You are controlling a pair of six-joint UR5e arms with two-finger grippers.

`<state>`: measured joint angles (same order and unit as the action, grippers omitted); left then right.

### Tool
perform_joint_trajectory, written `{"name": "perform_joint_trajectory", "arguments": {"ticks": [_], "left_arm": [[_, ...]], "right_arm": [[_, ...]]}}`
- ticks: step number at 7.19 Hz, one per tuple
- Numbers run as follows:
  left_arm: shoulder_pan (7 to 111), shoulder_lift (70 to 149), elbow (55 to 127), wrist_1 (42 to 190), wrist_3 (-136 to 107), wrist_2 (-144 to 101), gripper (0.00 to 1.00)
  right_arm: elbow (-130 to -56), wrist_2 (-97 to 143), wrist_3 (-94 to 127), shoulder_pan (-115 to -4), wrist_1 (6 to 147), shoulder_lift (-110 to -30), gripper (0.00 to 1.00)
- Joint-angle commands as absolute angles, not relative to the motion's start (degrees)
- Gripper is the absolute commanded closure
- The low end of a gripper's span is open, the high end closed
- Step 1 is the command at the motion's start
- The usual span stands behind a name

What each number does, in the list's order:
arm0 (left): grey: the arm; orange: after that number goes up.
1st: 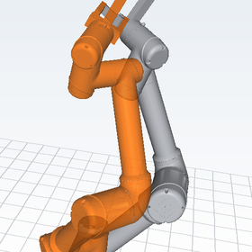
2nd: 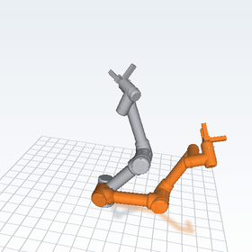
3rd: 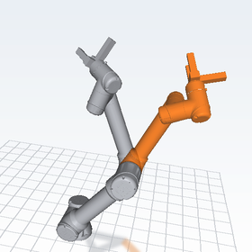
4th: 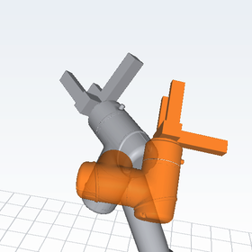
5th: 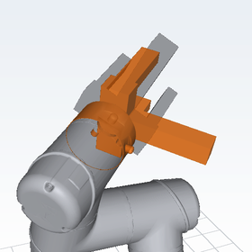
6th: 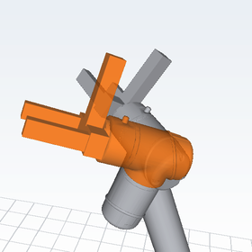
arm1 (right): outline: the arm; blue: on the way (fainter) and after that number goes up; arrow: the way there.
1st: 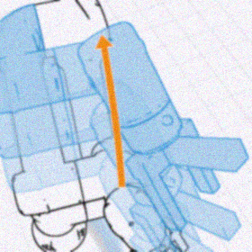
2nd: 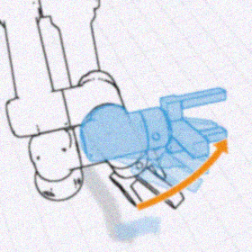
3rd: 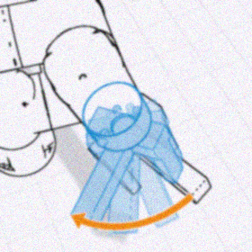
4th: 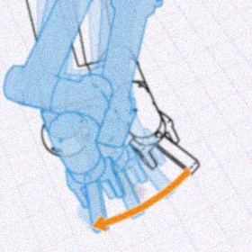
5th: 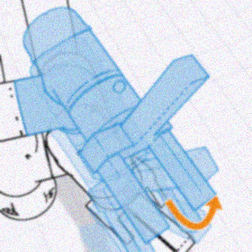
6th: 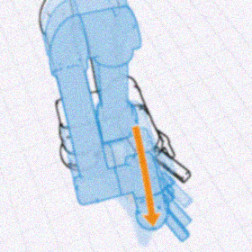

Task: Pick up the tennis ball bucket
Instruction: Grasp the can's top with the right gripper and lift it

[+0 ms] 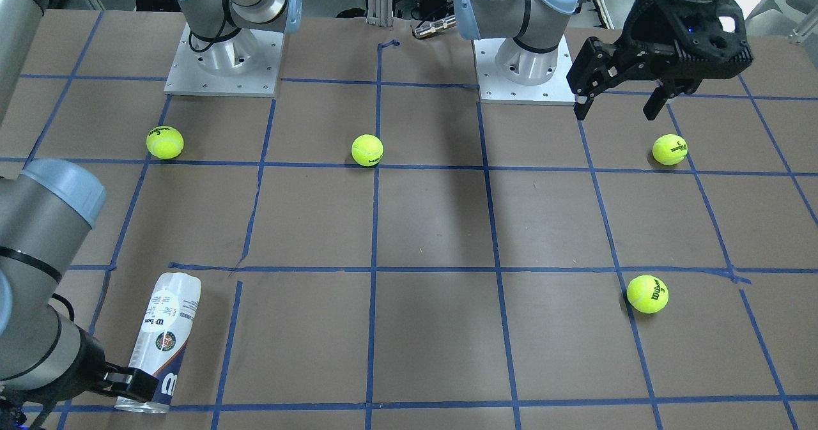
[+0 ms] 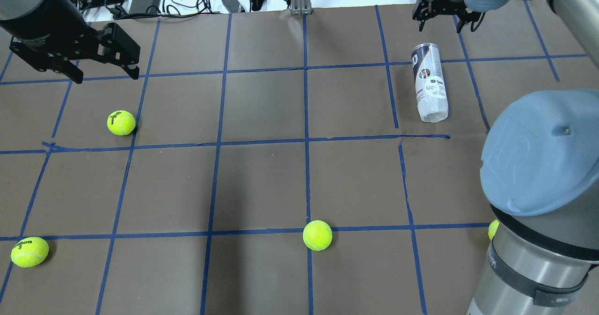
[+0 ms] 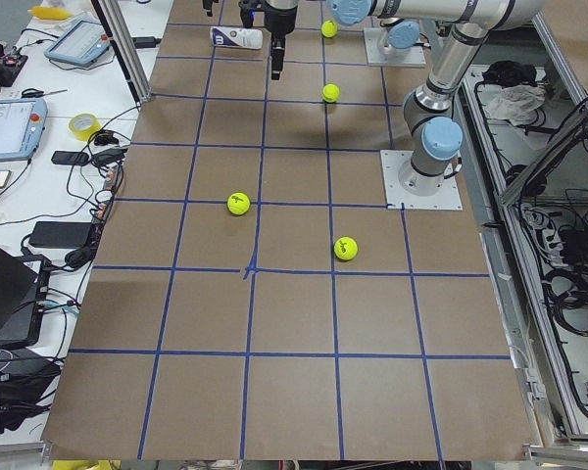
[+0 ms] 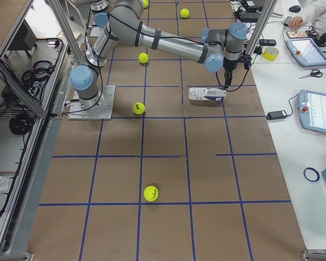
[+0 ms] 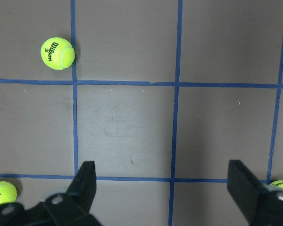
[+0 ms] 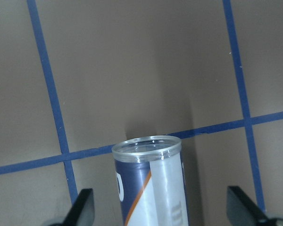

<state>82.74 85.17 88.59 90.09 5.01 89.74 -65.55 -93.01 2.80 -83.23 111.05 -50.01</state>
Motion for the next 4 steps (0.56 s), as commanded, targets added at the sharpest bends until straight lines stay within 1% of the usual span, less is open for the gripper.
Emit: {"name": "perform_joint_trajectory", "arguments": {"ticks": [1,4], "left_arm": [[82.71,85.17,88.59,90.09,5.01,89.74,0.0],[82.71,85.08,88.59,90.09,5.01,89.74,0.0]], "right_arm": [[-65.48,-94.03,2.2,-83.41,114.33,-45.1,0.0],[-67.23,-93.87,1.85,-83.32,114.78,-42.81,0.0]]}}
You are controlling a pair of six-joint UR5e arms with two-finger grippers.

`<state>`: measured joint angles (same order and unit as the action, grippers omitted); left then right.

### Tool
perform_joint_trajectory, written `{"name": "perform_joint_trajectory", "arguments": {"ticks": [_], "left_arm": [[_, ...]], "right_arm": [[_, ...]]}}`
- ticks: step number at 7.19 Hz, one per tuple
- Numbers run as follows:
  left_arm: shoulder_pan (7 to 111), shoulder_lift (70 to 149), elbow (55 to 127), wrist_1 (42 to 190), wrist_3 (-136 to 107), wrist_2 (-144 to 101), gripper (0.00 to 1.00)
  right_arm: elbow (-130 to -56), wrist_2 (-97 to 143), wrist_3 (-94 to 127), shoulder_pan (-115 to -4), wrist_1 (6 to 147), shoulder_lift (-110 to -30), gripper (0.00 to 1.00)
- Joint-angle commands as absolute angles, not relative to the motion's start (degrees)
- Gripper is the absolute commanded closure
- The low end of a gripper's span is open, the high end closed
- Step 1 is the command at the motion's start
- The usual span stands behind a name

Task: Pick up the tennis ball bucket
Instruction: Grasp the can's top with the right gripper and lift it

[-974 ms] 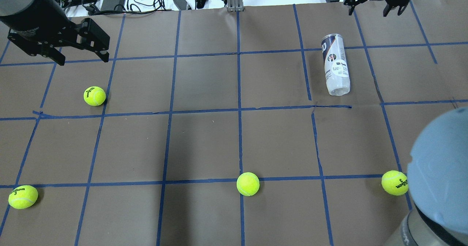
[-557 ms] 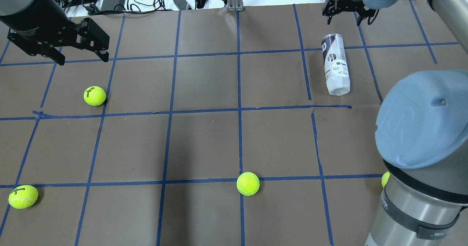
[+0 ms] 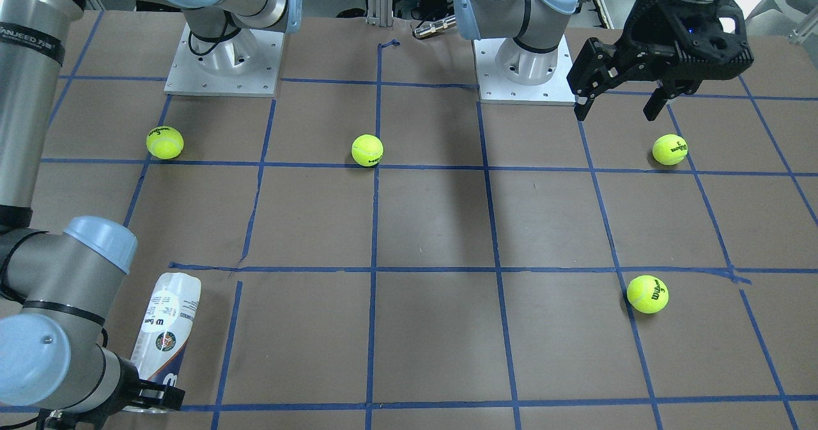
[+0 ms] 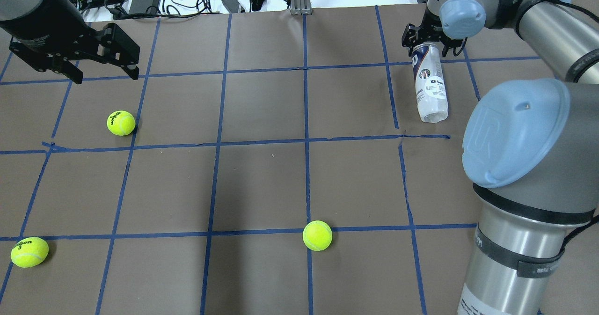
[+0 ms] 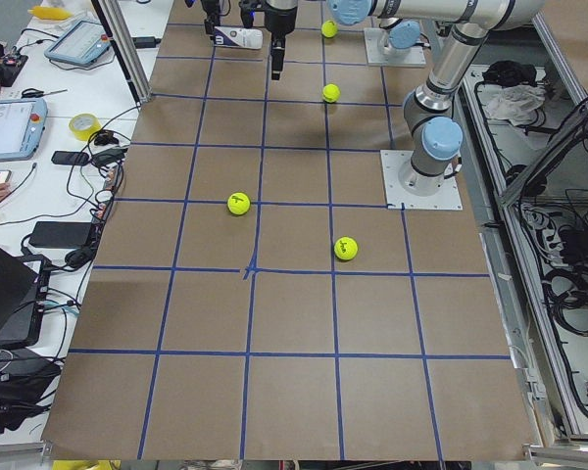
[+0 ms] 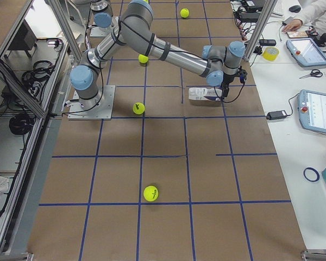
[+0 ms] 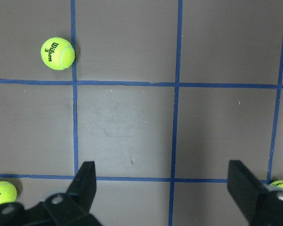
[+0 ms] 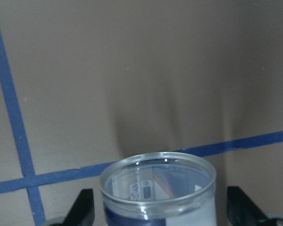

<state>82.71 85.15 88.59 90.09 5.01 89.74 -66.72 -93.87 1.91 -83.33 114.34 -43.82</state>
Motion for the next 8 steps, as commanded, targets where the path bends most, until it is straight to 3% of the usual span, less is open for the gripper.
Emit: {"name": "perform_joint_trajectory", "arguments": {"ticks": [1,2,3,5,7,8], "left_arm": [[82.71,85.08,88.59,90.09,5.01,89.74,0.0],[82.71,85.08,88.59,90.09,5.01,89.74,0.0],[82.71,85.08,88.59,90.09,5.01,89.74,0.0],[82.71,85.08,88.51,90.09,5.01,89.82,0.0],[82.71,84.99,88.51,90.09,5.01,89.91,0.0],[82.71,84.99,88.51,90.09,5.01,89.83,0.0]], "right_arm": [[-67.76,-93.95,1.85,-83.32,114.87,-42.63,0.0],[-67.85,-93.96,1.85,-83.32,114.96,-42.71,0.0],[-67.76,-94.04,1.32,-83.32,115.31,-42.89,0.21],[-67.68,-93.96,-0.26,-83.41,115.66,-43.07,0.49],[-68.02,-93.95,-1.13,-85.85,115.58,-46.21,0.56],[-68.81,-93.96,-1.66,-89.09,114.71,-47.54,0.65]]}}
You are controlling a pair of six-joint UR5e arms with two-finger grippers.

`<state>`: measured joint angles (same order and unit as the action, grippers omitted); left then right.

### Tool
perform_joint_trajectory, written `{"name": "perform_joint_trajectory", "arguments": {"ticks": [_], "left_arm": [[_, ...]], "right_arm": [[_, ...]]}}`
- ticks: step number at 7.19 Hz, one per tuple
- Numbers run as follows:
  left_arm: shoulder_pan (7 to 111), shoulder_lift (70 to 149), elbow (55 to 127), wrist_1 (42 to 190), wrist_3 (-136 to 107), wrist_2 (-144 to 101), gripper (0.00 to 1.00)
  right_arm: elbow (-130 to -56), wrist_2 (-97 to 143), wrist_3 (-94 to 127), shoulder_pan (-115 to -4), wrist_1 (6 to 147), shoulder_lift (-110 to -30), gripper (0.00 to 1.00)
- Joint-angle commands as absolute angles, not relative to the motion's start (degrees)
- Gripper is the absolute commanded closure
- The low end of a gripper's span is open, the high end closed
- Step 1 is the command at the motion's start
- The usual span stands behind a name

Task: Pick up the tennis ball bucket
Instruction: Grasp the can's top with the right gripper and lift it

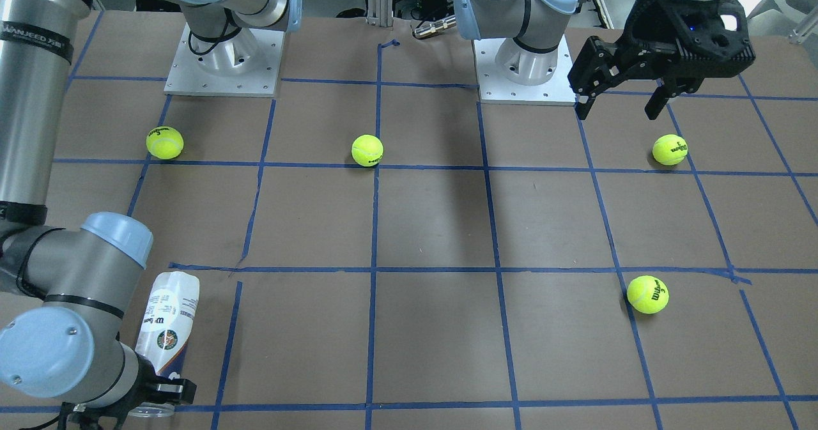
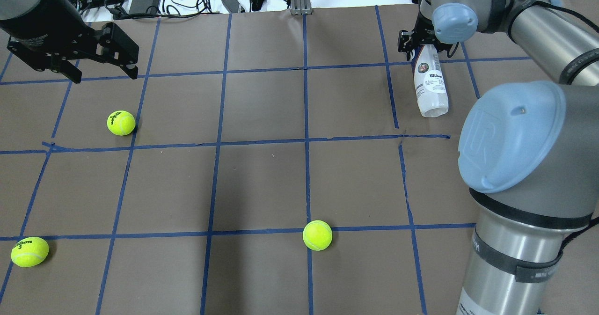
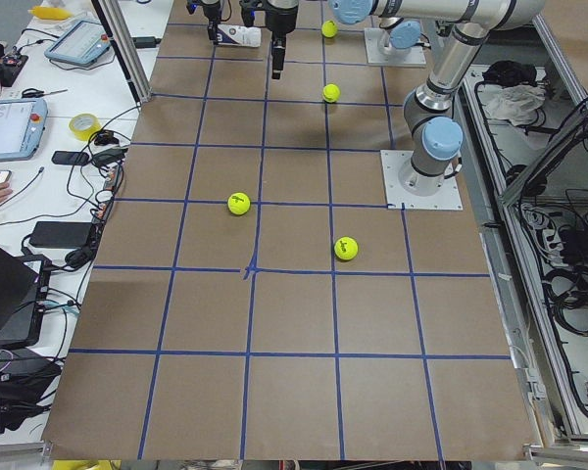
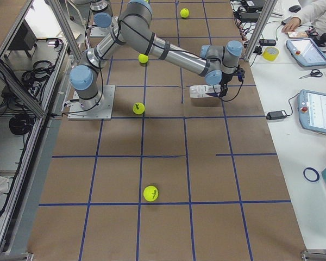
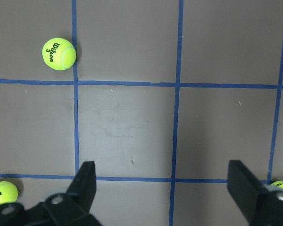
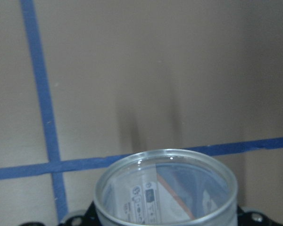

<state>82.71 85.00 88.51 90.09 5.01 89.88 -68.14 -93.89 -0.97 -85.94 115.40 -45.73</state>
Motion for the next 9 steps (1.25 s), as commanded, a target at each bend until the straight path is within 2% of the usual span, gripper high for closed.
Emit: {"name": "perform_joint_trajectory", "arguments": {"ticks": [1,3,7,9], "left_arm": [[82.71,84.99,88.51,90.09,5.01,89.91,0.0],[82.71,84.99,88.59,90.09,5.01,89.74,0.0],[82.71,84.99,88.59,90.09,5.01,89.74,0.0],[82.71,84.99,88.59,90.09,5.01,89.74,0.0]], "right_arm": [[-71.08,-94.04,-2.02,-93.04,114.52,-49.11,0.77],[-74.26,-93.43,-13.39,-97.54,115.57,-51.32,0.78],[-74.71,-93.08,-44.21,-103.35,119.06,-51.24,0.84],[-77.24,-92.9,-48.15,-106.68,120.41,-51.77,0.88]]}}
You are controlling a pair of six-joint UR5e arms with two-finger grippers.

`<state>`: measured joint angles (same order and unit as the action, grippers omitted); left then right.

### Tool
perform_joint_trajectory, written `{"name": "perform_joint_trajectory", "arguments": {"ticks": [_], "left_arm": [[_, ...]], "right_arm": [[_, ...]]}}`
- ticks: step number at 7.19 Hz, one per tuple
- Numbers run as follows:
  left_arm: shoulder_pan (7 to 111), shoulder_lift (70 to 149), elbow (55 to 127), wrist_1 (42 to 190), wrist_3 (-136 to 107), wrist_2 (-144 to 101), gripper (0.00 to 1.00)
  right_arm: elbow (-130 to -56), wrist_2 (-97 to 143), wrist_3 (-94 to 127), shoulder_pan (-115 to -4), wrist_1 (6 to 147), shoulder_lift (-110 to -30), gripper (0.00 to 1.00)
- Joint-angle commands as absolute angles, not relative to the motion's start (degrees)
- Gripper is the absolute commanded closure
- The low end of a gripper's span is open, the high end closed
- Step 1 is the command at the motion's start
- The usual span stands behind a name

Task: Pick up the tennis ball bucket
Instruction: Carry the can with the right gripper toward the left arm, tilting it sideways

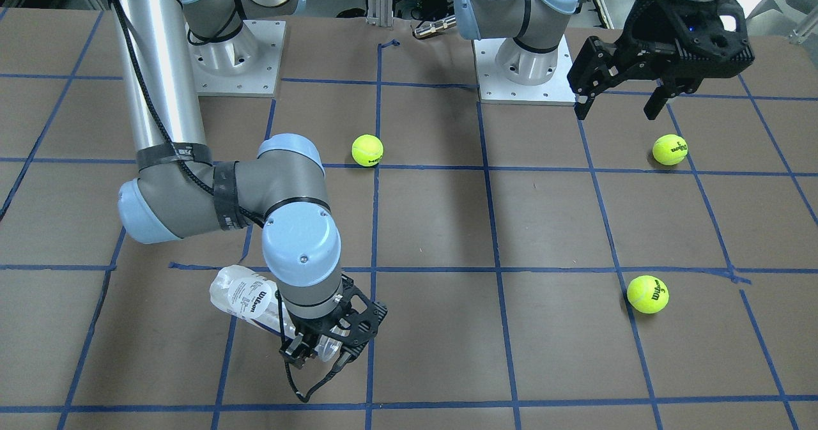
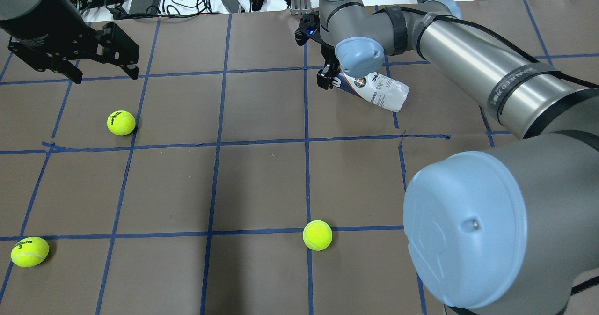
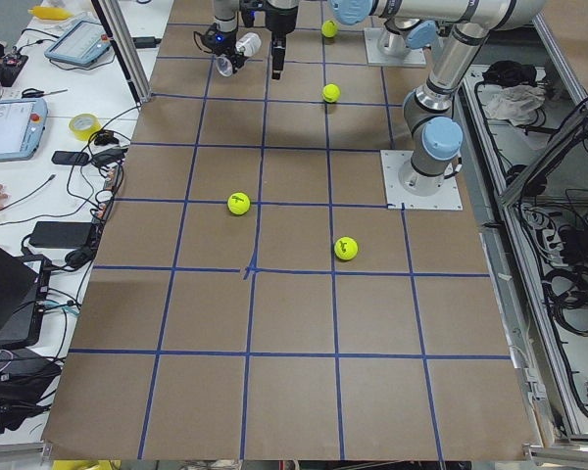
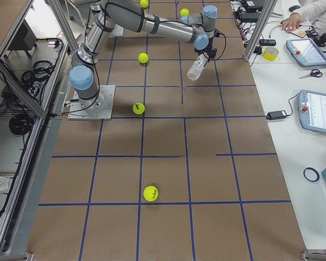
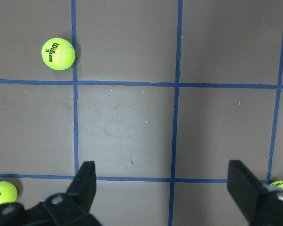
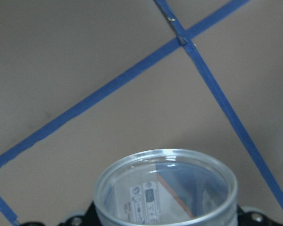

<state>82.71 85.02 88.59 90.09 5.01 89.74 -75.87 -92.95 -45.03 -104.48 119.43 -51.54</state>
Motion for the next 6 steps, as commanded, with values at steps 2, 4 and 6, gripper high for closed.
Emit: {"name": "perform_joint_trajectory", "arguments": {"ticks": [2,4,6], "left_arm": [[82.71,84.99,88.59,90.09,5.01,89.74,0.0],[82.7,85.08,88.59,90.09,5.01,89.74,0.0],[82.71,85.08,88.59,90.09,5.01,89.74,0.0]], "right_arm": [[-78.22,-94.3,-55.25,-113.36,128.56,-51.24,0.93],[-80.85,-93.6,-61.42,-116.17,132.25,-51.15,0.98],[-81.04,-93.43,-62.14,-117.94,133.68,-49.23,0.93]]}}
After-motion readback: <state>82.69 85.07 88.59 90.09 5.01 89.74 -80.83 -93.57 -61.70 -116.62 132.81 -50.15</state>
